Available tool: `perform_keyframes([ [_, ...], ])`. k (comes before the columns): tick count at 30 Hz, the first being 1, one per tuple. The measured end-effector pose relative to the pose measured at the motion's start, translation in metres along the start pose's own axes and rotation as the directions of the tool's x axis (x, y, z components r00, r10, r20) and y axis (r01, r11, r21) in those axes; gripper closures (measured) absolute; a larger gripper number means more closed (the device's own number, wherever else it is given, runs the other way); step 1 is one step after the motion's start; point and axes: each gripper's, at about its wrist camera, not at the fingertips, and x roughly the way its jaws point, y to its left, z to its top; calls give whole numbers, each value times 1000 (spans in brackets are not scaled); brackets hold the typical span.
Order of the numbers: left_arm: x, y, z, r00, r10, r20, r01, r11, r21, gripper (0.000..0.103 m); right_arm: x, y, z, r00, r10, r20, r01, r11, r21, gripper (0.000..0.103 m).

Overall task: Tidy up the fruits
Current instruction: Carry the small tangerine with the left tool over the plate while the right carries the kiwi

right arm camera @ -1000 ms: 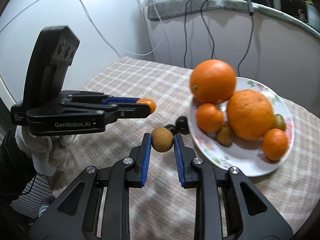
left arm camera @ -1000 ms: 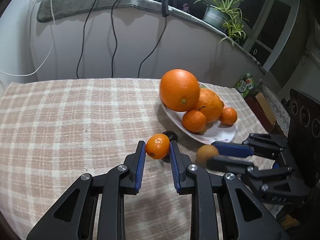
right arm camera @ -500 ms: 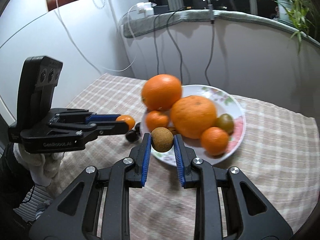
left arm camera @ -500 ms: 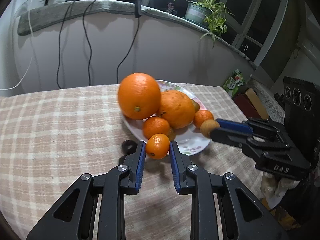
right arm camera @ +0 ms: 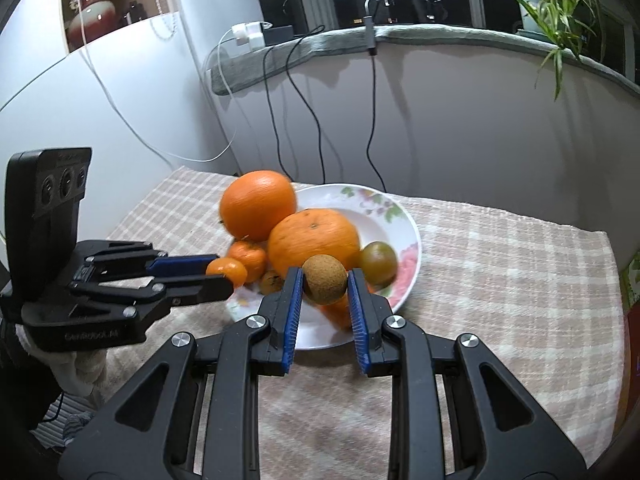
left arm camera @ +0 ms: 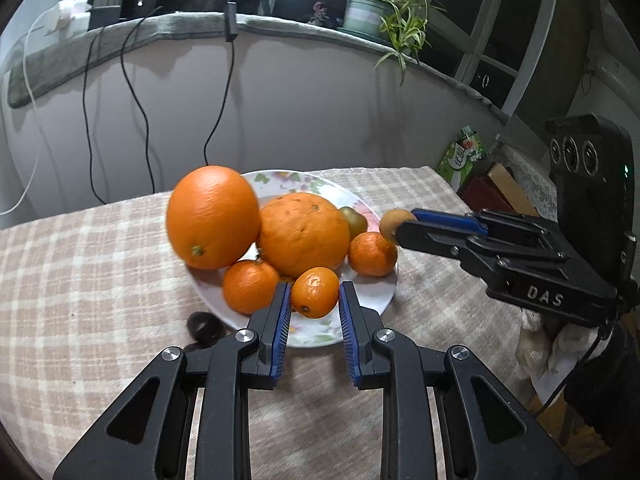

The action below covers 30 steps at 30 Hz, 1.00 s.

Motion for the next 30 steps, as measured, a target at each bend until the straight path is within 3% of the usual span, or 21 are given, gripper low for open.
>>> perform_keyframes([
  [19, 16, -26, 5, 999, 35, -7, -34, 997, 66, 81, 32, -46, 22, 1000, 10, -21, -8, 998, 70, 79],
  [30, 18, -28, 5, 999, 50, -13, -49, 995, 82, 80, 51, -48, 32, 999, 27, -47, -23, 996, 81, 79],
])
